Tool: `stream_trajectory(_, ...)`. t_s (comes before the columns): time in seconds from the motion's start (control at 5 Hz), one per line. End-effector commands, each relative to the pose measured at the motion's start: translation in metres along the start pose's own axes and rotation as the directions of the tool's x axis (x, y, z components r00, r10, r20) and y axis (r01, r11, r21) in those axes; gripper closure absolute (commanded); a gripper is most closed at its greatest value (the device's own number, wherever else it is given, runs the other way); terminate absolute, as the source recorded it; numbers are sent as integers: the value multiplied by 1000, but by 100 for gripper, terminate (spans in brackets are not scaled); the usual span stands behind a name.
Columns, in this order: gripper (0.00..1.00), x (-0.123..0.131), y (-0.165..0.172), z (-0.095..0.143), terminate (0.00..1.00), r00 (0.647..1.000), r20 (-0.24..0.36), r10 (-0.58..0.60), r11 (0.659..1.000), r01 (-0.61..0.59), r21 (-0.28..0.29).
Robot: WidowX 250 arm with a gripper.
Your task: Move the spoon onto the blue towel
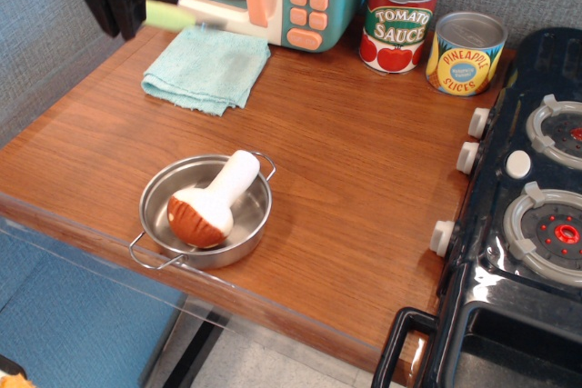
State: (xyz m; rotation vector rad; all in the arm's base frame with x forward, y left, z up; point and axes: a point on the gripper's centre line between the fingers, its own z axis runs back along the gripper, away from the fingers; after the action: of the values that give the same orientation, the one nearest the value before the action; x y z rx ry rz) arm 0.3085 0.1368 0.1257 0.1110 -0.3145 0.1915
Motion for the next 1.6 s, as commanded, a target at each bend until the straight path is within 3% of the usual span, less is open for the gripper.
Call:
stream_trajectory(0.0,100,11,19,8,0,996,68,64,997,-66,40)
stream_trajectory(0.4,100,25,10,-21,0,998,16,54,994,-56,90)
stream_trajectory(0.6,100,16,10,-29,0,998,-17,54,993,-52,106)
stream_trajectory(1.0,100,-22,15,-37,0,973,-154,170,976,-145,162)
stream_trajectory(1.2,0,-25,16,-38,0,967,-156,199,966,-167,196)
stream_trajectory(1.4,0,-30,21,-46,0,945,-190,267,950,-224,219)
